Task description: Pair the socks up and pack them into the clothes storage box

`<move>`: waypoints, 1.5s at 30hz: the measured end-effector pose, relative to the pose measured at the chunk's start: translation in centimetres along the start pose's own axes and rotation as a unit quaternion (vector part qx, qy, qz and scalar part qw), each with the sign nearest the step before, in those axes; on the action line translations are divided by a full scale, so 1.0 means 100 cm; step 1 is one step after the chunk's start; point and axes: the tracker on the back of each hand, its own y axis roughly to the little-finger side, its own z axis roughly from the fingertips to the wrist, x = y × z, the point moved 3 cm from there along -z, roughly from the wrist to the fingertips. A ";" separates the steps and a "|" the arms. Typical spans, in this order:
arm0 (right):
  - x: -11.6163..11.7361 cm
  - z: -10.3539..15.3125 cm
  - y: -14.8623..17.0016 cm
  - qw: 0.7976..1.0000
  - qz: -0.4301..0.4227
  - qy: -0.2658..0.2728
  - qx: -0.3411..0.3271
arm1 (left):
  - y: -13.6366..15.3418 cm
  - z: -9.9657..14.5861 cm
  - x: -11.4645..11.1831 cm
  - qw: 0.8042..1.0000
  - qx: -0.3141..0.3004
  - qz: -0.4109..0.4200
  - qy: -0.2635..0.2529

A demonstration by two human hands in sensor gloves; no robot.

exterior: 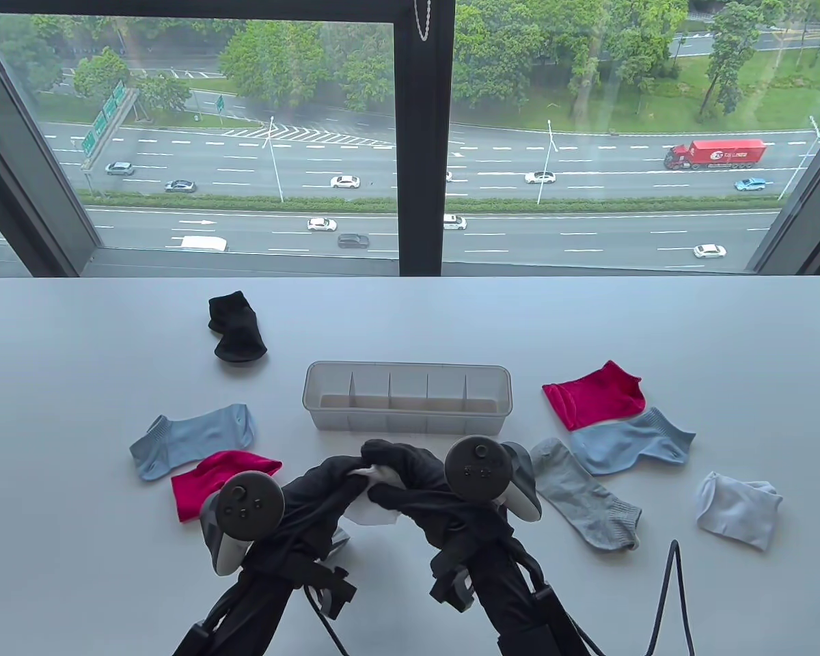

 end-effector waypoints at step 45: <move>-0.020 0.008 0.057 0.942 0.273 -0.058 0.188 | 0.054 -0.003 -0.019 0.910 0.183 -0.322 0.185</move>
